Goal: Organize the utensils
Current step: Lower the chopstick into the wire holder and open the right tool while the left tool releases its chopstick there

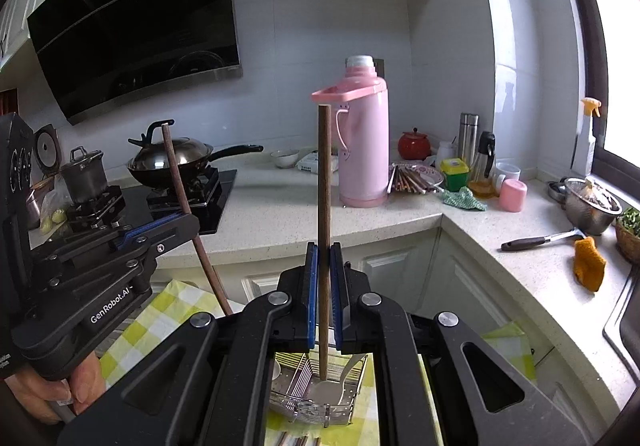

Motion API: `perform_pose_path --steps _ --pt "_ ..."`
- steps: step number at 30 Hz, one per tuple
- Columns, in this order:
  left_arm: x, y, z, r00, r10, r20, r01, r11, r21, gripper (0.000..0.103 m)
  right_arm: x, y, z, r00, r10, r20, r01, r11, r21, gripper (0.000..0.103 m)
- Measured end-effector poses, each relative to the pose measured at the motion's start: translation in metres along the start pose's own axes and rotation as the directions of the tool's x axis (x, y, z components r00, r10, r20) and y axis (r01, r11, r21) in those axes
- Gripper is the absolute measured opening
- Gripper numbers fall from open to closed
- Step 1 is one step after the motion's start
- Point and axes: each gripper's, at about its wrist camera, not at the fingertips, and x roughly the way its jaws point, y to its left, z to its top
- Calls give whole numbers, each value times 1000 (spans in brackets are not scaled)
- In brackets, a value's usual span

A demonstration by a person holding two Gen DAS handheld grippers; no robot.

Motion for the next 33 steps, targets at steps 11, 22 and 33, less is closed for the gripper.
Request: perform_pose_path --steps 11,22,33 --pt "61 -2 -53 986 5 -166 -2 1000 23 6 66 10 -50 980 73 -184 -69 997 30 8" --pt "84 13 -77 970 22 -243 -24 1000 -6 11 99 7 -73 958 33 -284 -20 999 45 10" --pt "81 21 -75 976 61 -207 -65 998 -14 38 105 -13 -73 965 51 -259 -27 995 98 24"
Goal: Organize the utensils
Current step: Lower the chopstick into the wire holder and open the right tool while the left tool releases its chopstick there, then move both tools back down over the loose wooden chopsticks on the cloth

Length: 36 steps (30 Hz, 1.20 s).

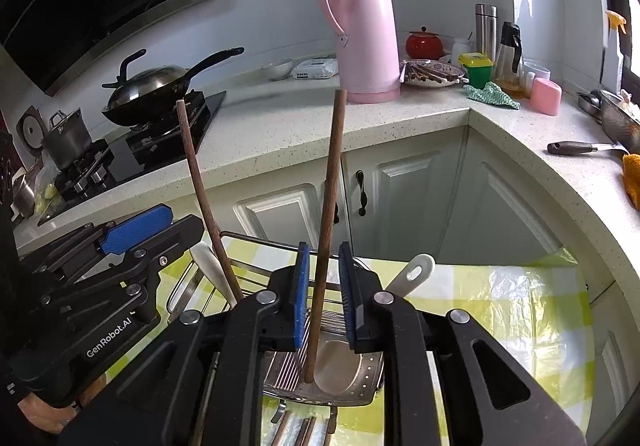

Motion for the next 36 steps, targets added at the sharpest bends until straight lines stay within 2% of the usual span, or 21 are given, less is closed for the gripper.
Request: perform_pose_path --steps 3,7,9,11,17,21,28,36 --pt "-7 2 -1 1000 3 8 -3 1000 -9 39 -10 -3 3 1000 3 20 -4 1000 11 34" --pt "-24 5 -8 999 16 29 -16 1000 -11 44 -26 -4 1 999 -28 38 28 1000 11 34" --pt "-38 9 -16 998 33 50 -33 999 -11 57 -40 -4 -3 997 -55 55 55 998 3 35" --pt "-53 13 -26 997 46 69 -45 999 -20 64 -56 -6 -11 995 -66 79 66 998 8 37" --pt "-95 30 -67 994 62 87 -57 997 -57 79 -104 -14 -52 991 -63 120 58 997 46 39" --pt "-119 34 -103 992 80 93 -72 994 -77 89 -129 -12 -88 988 -69 136 61 996 61 45" --pt "-140 31 -164 993 95 74 -89 992 -84 94 -154 2 -153 986 -98 137 90 994 59 45" --pt "-138 31 -212 995 96 0 -95 992 -87 96 -151 12 -210 987 -124 99 118 991 68 45"
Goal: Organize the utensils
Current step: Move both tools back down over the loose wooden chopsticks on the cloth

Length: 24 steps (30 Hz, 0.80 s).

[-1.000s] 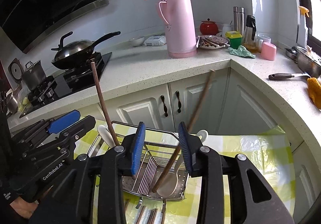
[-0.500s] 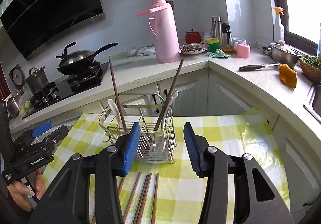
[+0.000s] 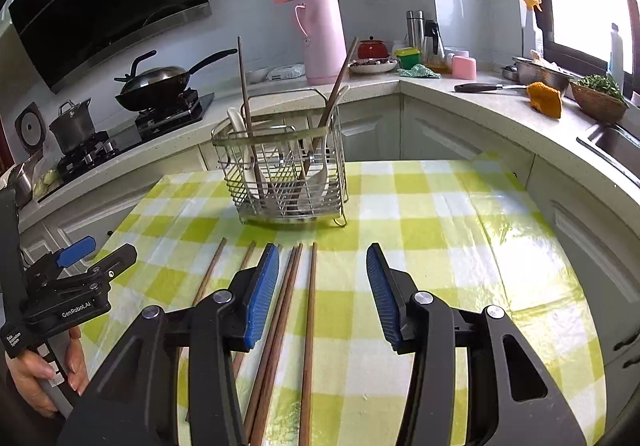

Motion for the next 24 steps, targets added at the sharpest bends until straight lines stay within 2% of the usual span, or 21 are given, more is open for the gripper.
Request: perform_pose_path --steps 9,17,22,24 --pt "20 -1 -31 996 -10 -90 10 1000 3 96 23 2 -39 997 1 -77 0 1000 17 45" --pt "45 -10 -32 988 -35 -152 36 999 2 95 48 -3 -51 990 10 -140 -6 1000 30 45" --pt "64 -20 -28 980 -43 -195 49 998 27 81 62 -5 -53 985 16 -174 -11 1000 29 45" --pt "71 -23 -27 977 -43 -210 52 998 37 72 68 -6 -53 982 19 -188 -14 1000 26 45"
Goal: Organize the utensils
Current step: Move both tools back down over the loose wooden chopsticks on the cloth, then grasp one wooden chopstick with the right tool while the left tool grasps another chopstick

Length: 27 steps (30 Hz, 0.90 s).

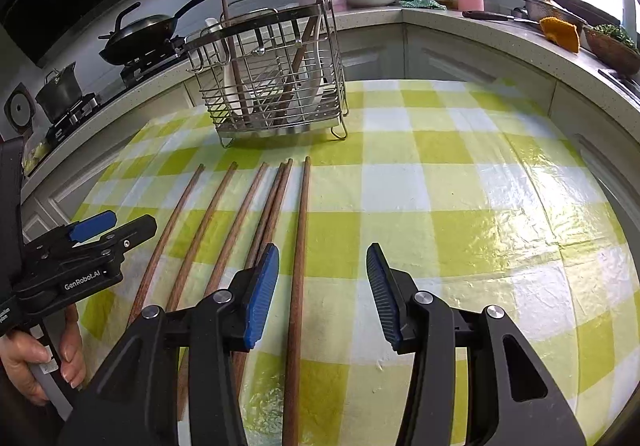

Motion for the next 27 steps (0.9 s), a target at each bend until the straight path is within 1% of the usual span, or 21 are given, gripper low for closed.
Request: perform_pose_path --steps 1,6,10,12,18,22,25,27 --pt "4 -1 1 1000 1 -8 -1 1000 3 70 3 0 1 1000 3 -6 -3 1000 -2 45" --pt "19 -4 5 999 6 -44 -6 1000 4 52 18 -2 6 999 6 -41 -7 1000 -17 45" --pt "28 -7 6 998 14 -61 -13 1000 16 45 28 -3 10 998 3 -58 -5 1000 -23 44" --pt "33 -9 7 997 8 -80 -7 1000 20 33 33 -2 12 998 2 -67 -4 1000 -30 43" --pt "37 -9 8 997 13 -82 -11 1000 27 28 50 7 23 995 0 -96 -7 997 -74 37" --pt "37 -8 9 996 1 -85 2 999 33 27 61 11 27 992 -7 -126 -4 996 -92 32" --pt "37 -6 11 996 -12 -89 15 1000 27 28 67 15 27 990 -18 -139 3 994 -109 30" --pt "39 -6 12 996 -9 -89 12 999 34 28 69 18 28 990 -30 -137 12 992 -125 30"
